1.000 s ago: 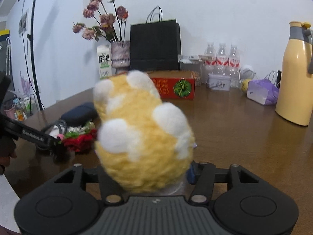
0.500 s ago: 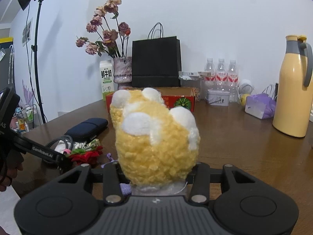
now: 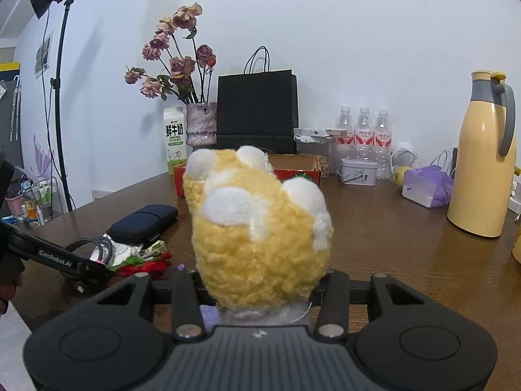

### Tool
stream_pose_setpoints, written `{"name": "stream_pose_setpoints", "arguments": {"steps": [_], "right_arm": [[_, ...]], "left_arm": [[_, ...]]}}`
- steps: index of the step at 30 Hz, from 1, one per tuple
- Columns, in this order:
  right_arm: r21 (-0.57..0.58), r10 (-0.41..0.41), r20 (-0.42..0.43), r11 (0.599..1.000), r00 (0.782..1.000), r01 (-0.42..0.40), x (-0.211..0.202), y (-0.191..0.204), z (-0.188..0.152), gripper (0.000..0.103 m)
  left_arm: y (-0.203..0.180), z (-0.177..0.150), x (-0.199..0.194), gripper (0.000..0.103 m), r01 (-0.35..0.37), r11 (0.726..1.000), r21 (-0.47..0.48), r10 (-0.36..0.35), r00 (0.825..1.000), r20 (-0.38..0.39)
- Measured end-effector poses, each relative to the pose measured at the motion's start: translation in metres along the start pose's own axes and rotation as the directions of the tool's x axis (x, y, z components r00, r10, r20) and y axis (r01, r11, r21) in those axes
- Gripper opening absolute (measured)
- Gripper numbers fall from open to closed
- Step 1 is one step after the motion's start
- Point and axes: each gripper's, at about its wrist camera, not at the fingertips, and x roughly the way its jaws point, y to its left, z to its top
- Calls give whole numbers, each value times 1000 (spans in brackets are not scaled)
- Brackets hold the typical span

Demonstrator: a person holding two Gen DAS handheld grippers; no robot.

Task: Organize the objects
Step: 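Grasp the braided cable with the left gripper while right holds the plush toy, then carry the cable and plush toy toward the red box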

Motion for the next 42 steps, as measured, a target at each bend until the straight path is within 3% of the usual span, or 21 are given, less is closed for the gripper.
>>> {"name": "stream_pose_setpoints", "arguments": {"steps": [19,42], "right_arm": [[-29,17,43,999,999,-16,-1,23,21,42],[-90,60,113,995,992,-50,71,27,88,42]], "left_arm": [[5,17,-36,92,32,999,6,-33,992,125],[-17,102,-21,92,98,995,5,-96,962,255]]}}
